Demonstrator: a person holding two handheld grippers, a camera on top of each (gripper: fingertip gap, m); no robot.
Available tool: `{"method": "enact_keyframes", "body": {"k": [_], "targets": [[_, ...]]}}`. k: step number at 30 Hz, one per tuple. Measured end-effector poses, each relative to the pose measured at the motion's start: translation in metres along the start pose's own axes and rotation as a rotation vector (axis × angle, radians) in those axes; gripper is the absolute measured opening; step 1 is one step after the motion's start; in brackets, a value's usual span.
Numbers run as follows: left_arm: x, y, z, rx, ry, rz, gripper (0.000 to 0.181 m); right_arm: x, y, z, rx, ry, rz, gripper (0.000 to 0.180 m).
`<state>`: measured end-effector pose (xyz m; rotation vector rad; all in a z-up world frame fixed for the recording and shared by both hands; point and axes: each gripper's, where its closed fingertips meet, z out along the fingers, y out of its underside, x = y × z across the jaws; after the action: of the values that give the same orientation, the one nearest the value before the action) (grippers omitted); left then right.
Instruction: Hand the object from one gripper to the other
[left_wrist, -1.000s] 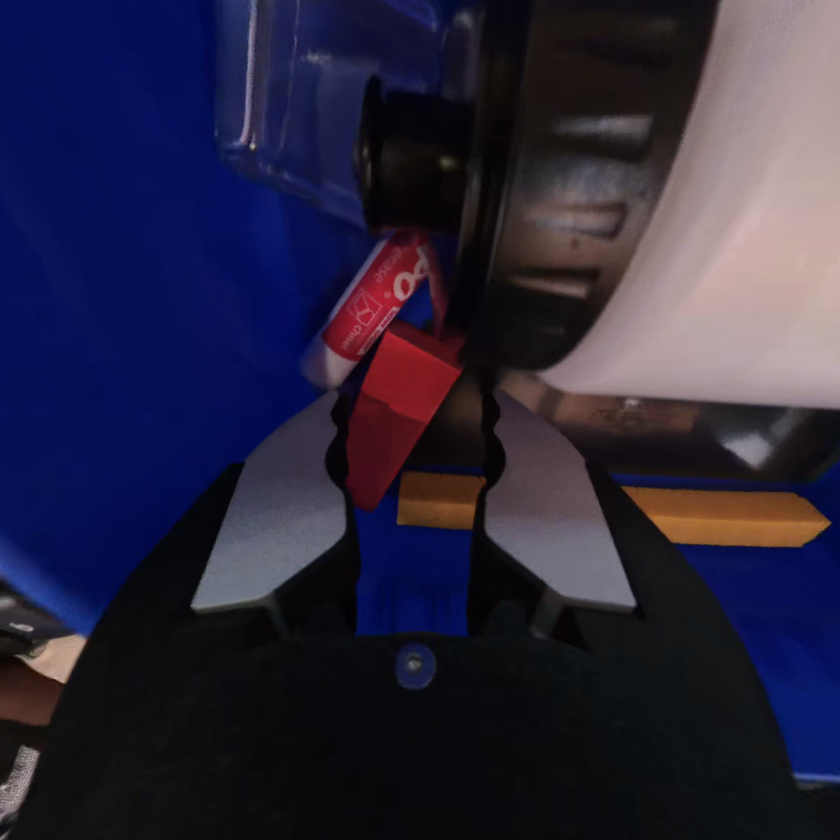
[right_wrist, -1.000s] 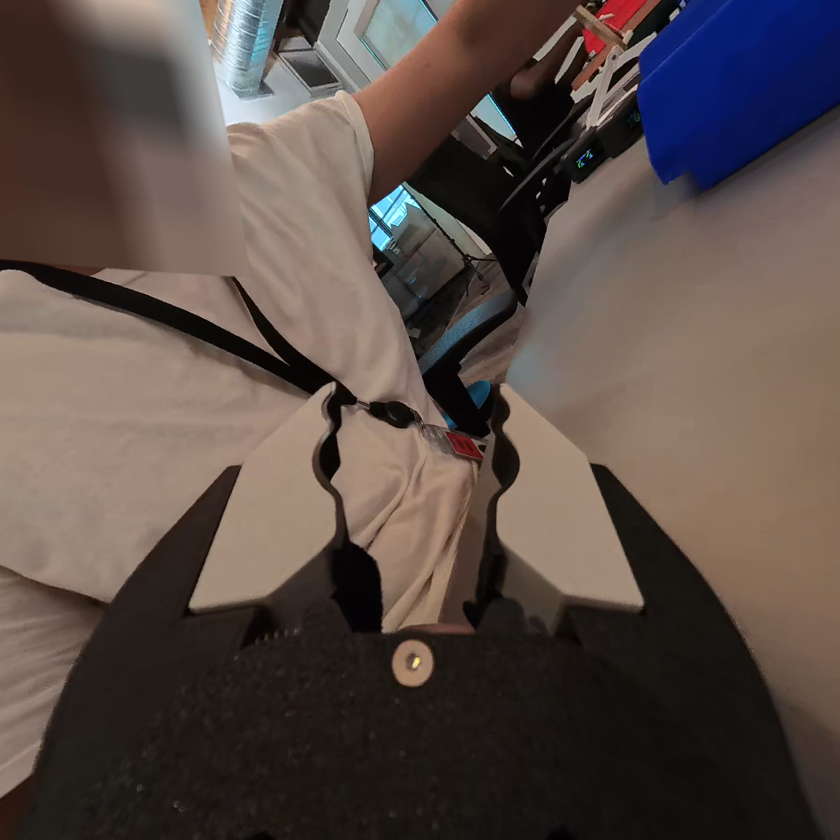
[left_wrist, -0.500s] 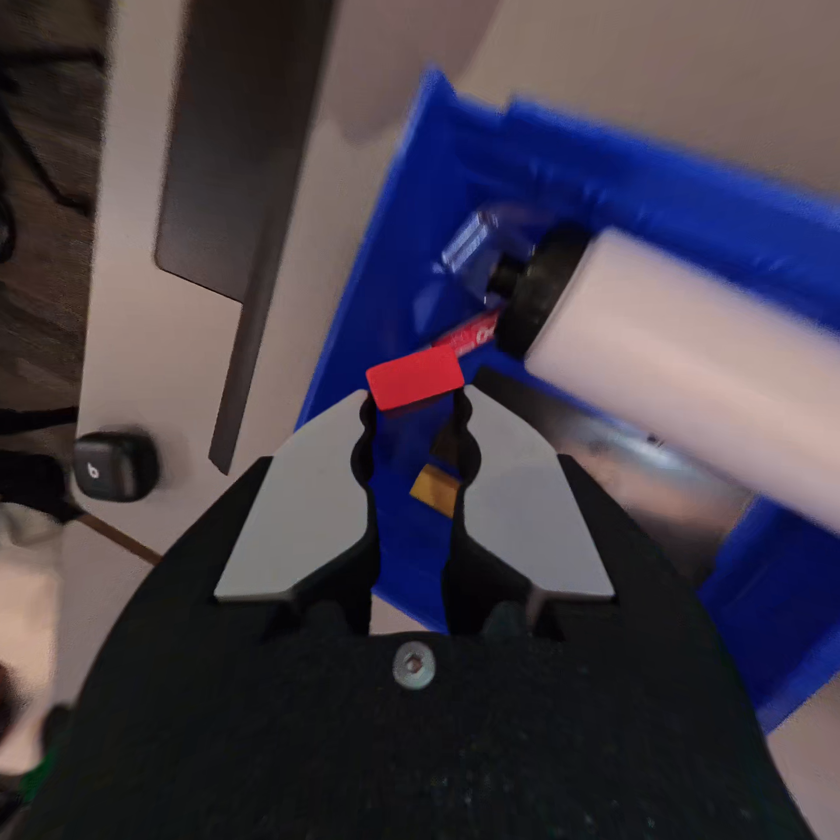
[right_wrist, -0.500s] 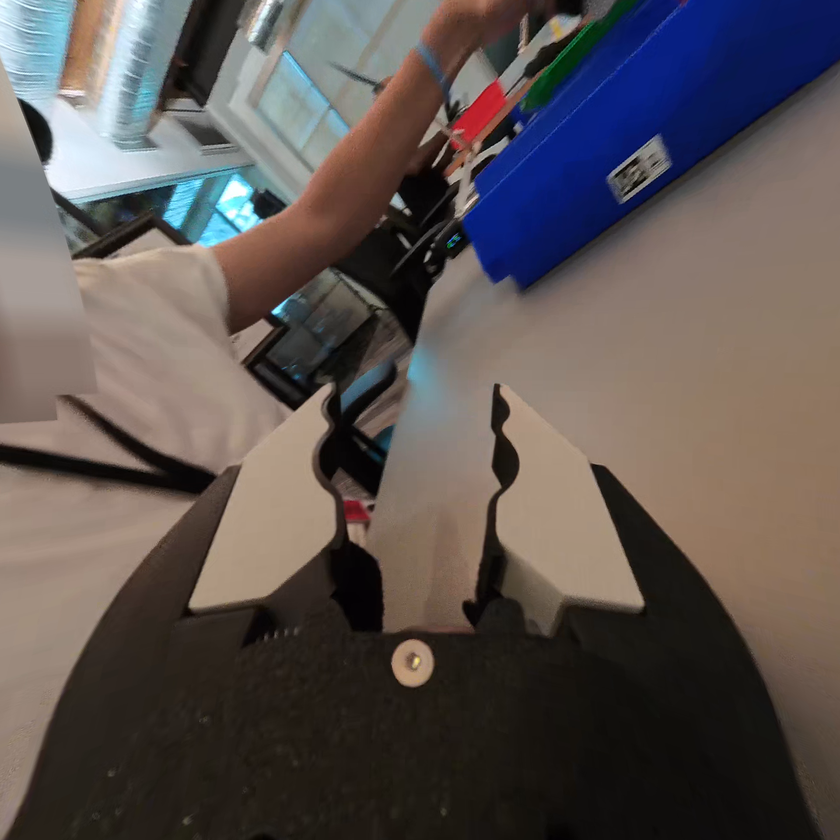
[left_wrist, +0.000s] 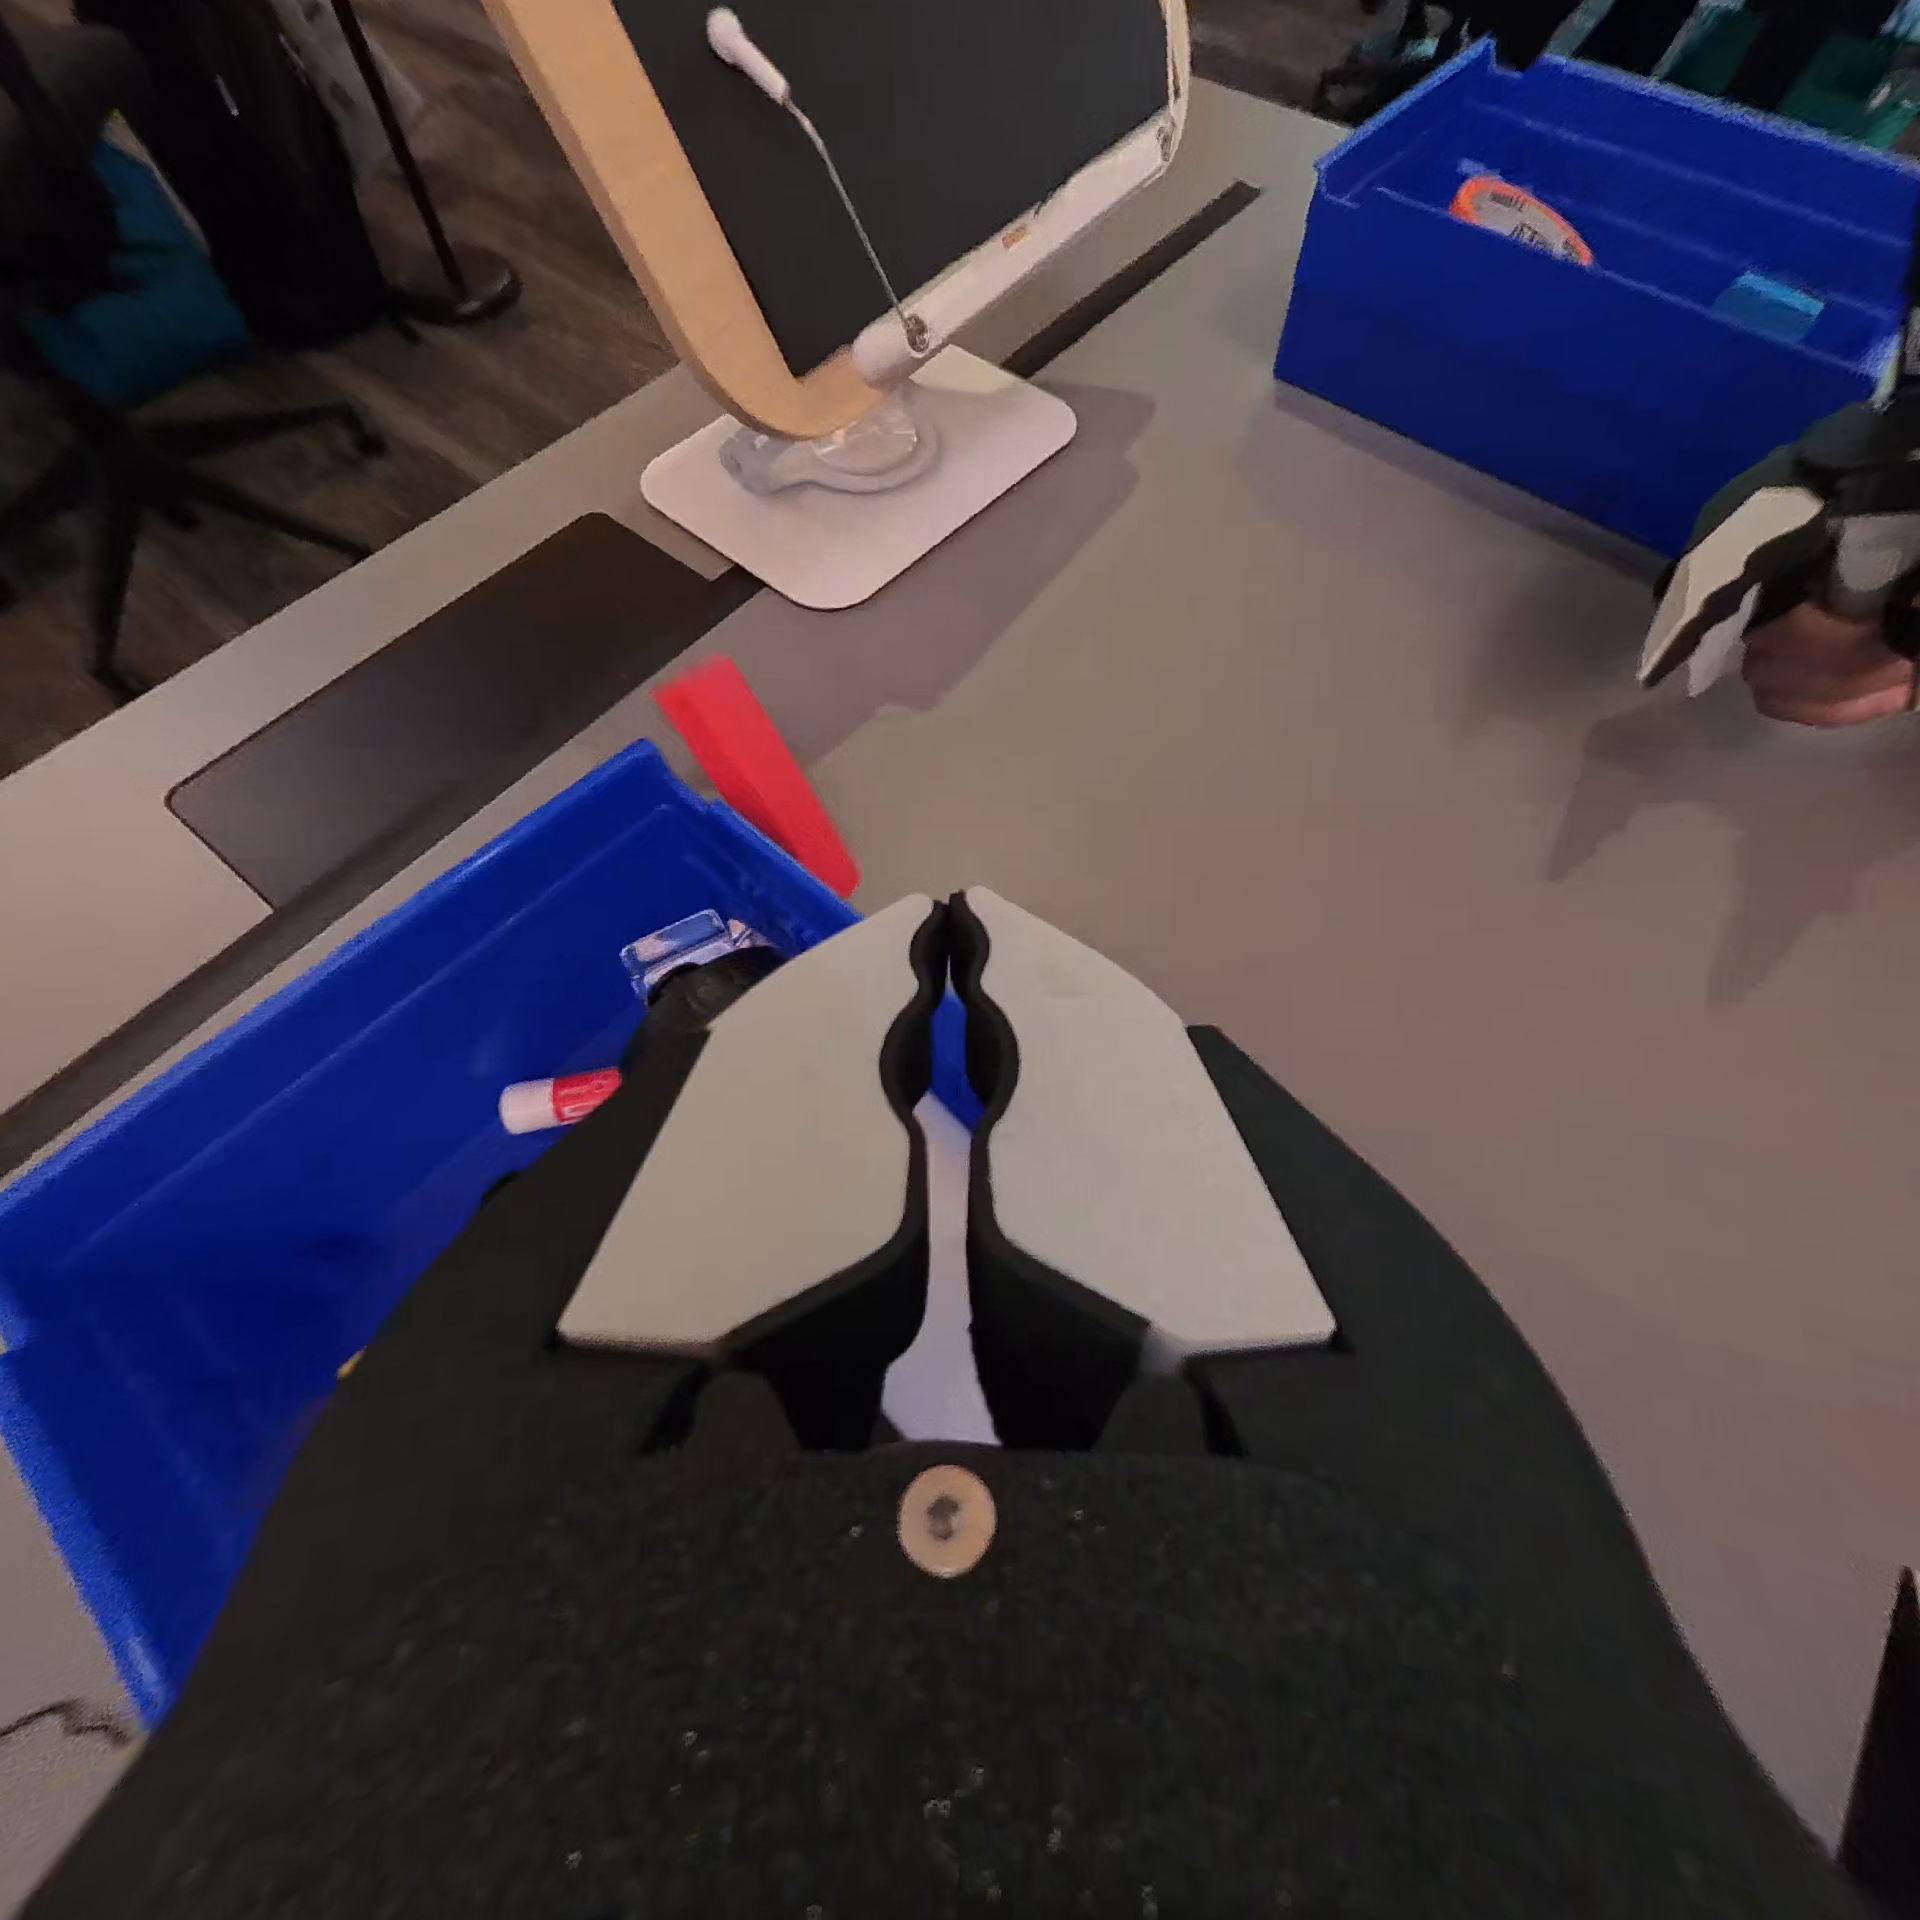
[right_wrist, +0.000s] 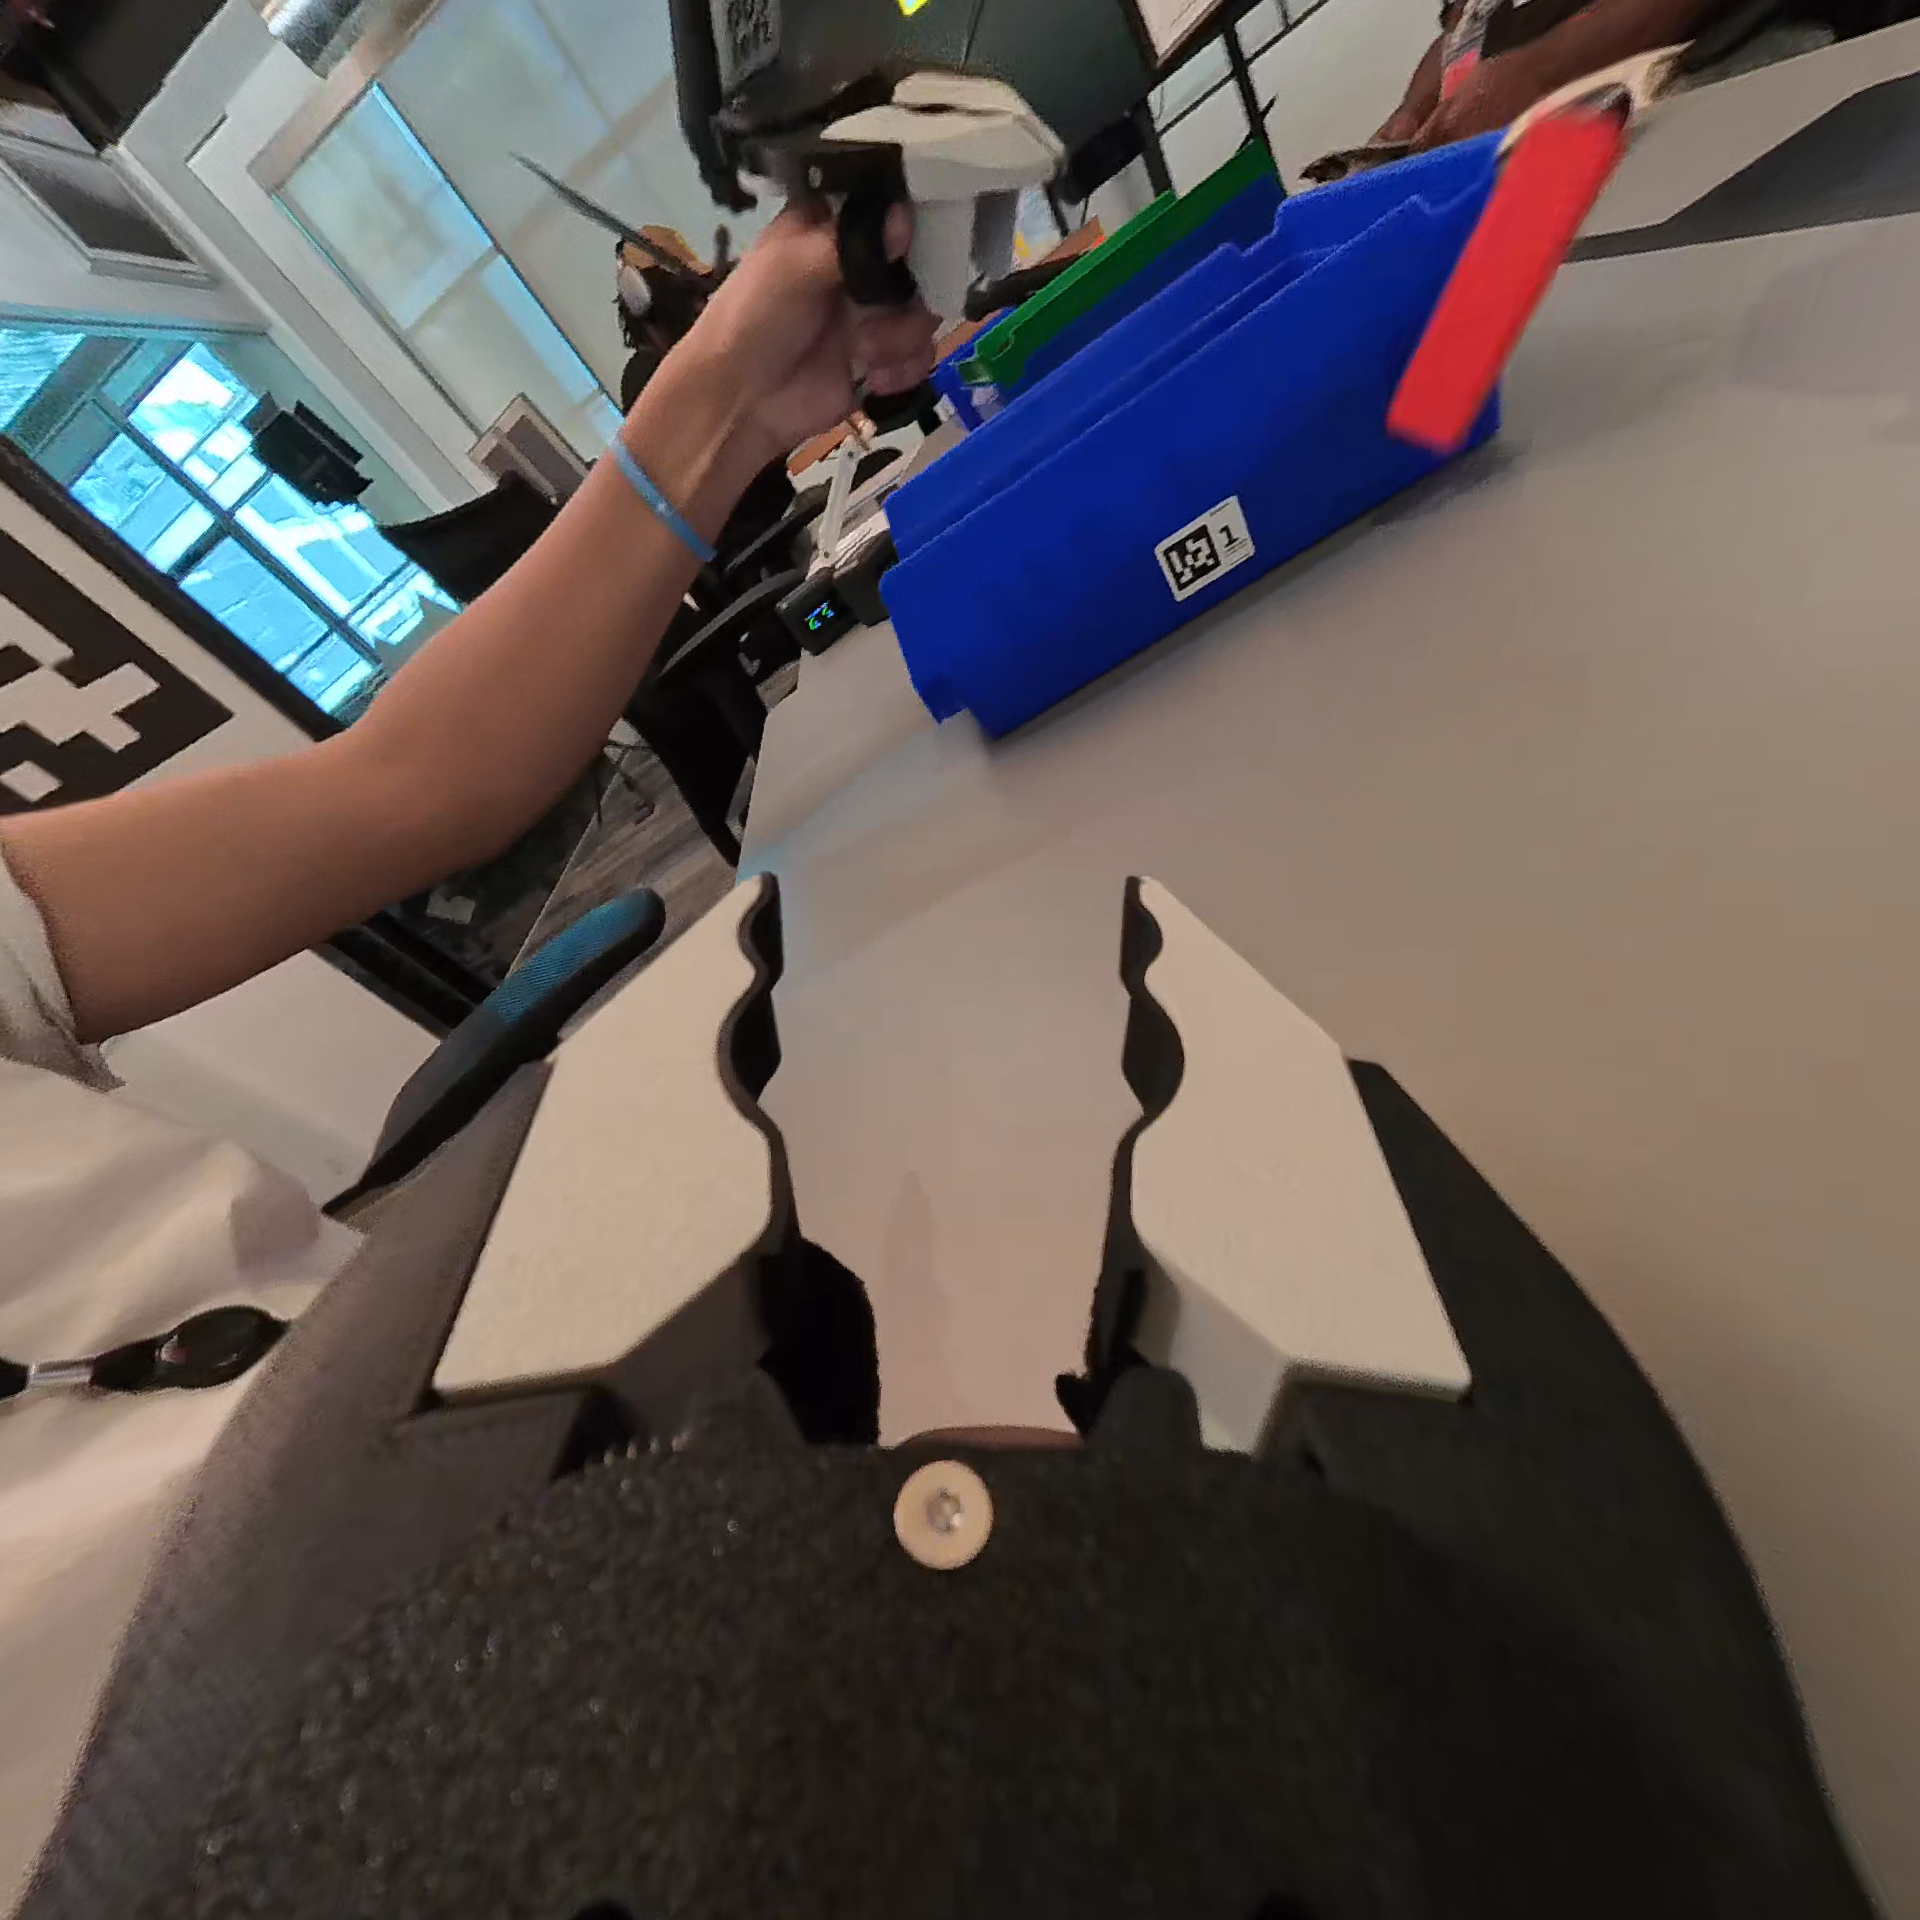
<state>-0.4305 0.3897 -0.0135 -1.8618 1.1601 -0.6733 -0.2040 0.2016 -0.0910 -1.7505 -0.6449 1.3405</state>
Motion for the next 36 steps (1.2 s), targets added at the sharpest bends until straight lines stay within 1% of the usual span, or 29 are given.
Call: {"method": "enact_keyframes", "body": {"k": [2, 4, 7, 8, 9, 10, 11, 13, 15, 17, 19, 20, 22, 24, 26, 29, 33, 36], "targets": [[0.008, 0.000, 0.001, 0.006, 0.012, -0.035, 0.000, 0.001, -0.003, -0.008, 0.035, 0.012, 0.026, 0.065], [0.016, -0.002, 0.001, 0.022, 0.003, -0.088, 0.012, 0.011, -0.006, -0.014, 0.059, 0.068, 0.060, 0.065], [0.051, -0.006, 0.003, 0.178, 0.005, -0.270, 0.024, 0.030, -0.011, -0.025, 0.084, 0.174, 0.063, 0.065], [0.066, -0.003, 0.006, 0.237, -0.002, -0.308, 0.028, 0.036, -0.013, -0.028, 0.093, 0.204, 0.049, 0.066], [0.082, 0.002, 0.012, 0.293, -0.020, -0.312, 0.028, 0.041, -0.015, -0.031, 0.099, 0.238, 0.034, 0.066], [0.095, 0.009, 0.019, 0.316, -0.053, -0.290, 0.028, 0.045, -0.016, -0.033, 0.103, 0.264, 0.024, 0.066], [0.110, 0.020, 0.028, 0.279, -0.074, -0.254, 0.030, 0.046, -0.017, -0.034, 0.103, 0.274, 0.016, 0.065], [0.135, 0.037, 0.044, 0.186, -0.113, -0.203, 0.046, 0.047, -0.015, -0.032, 0.085, 0.280, 0.006, 0.065], [0.157, 0.039, 0.056, 0.180, -0.111, -0.097, 0.051, 0.044, -0.011, -0.028, 0.068, 0.264, 0.005, 0.065], [0.166, 0.042, 0.069, 0.136, -0.131, 0.005, 0.058, 0.038, -0.010, -0.025, 0.074, 0.235, 0.022, 0.065], [0.166, 0.045, 0.080, 0.085, -0.162, 0.056, 0.065, 0.035, -0.008, -0.021, 0.071, 0.219, 0.030, 0.065], [0.164, 0.045, 0.087, 0.069, -0.169, 0.047, 0.067, 0.035, -0.006, -0.020, 0.062, 0.222, 0.030, 0.065], [0.155, 0.045, 0.101, 0.022, -0.193, -0.063, 0.072, 0.035, -0.003, -0.018, 0.044, 0.227, 0.021, 0.065], [0.134, 0.048, 0.120, -0.049, -0.266, -0.211, 0.104, 0.036, -0.001, -0.016, 0.032, 0.229, 0.015, 0.065], [0.105, 0.052, 0.140, -0.094, -0.389, -0.251, 0.103, 0.036, 0.001, -0.014, 0.023, 0.221, 0.024, 0.065], [0.067, 0.058, 0.172, -0.158, -0.512, -0.273, 0.116, 0.034, 0.002, -0.013, 0.019, 0.207, 0.040, 0.065], [0.041, 0.064, 0.204, -0.188, -0.529, -0.401, 0.122, 0.031, 0.002, -0.015, 0.023, 0.194, 0.042, 0.065], [0.038, 0.064, 0.217, -0.189, -0.519, -0.447, 0.123, 0.031, 0.002, -0.014, 0.019, 0.178, 0.060, 0.065]]}}
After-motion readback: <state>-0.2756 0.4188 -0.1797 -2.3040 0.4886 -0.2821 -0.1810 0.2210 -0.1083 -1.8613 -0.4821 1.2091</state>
